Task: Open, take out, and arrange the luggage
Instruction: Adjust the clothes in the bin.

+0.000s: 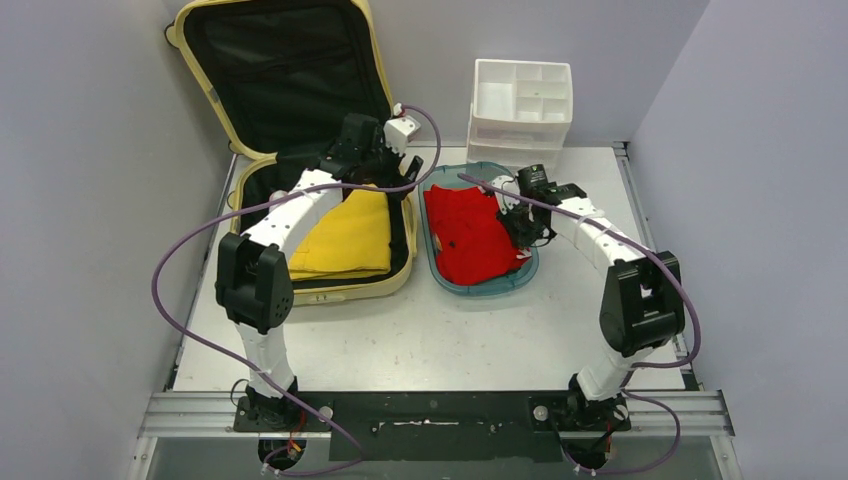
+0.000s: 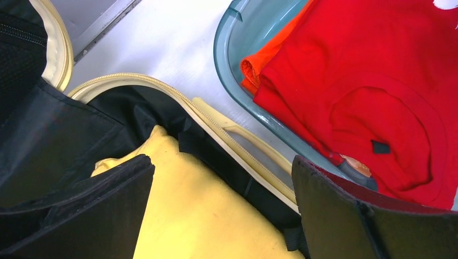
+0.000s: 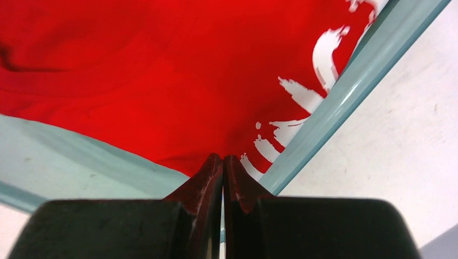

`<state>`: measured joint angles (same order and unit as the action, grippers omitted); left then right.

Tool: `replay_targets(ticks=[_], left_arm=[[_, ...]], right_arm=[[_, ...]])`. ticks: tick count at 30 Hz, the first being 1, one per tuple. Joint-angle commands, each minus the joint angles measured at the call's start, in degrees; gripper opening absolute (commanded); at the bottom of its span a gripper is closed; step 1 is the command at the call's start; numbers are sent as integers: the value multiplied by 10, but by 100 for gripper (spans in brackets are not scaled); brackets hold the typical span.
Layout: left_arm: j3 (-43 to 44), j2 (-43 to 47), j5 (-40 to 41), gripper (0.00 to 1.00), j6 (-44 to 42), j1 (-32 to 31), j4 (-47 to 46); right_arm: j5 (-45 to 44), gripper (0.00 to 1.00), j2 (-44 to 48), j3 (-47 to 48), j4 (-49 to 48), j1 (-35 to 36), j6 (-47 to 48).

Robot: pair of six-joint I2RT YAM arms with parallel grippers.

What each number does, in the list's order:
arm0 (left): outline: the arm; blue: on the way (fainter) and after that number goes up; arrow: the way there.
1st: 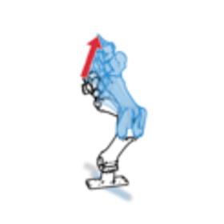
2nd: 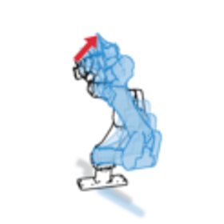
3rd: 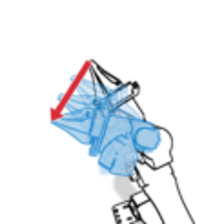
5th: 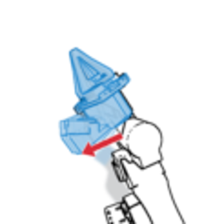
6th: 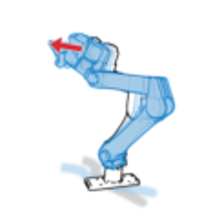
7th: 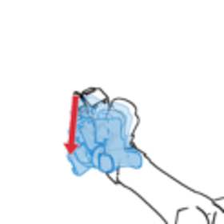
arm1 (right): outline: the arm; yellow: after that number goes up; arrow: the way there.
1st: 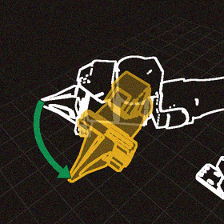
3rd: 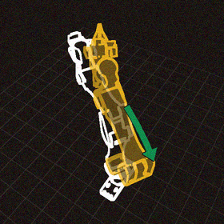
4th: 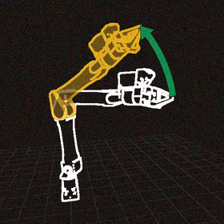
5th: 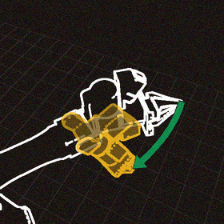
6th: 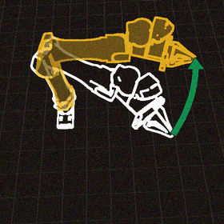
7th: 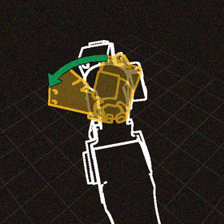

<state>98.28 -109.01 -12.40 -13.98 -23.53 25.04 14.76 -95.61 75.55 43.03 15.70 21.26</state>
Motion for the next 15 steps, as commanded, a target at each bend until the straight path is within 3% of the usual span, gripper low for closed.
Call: replay_targets(ticks=[1,10,15], left_arm=[[2,13,-24,97,24,2,-54],[-44,63,-11,97,13,14,-51],[-68,99,-13,97,23,44,-44]], right_arm=[[-114,0,-10,-16,-15,7,-4],[-116,0,-38,24,37,27,-1],[-146,0,-93,-4,51,42,8]])
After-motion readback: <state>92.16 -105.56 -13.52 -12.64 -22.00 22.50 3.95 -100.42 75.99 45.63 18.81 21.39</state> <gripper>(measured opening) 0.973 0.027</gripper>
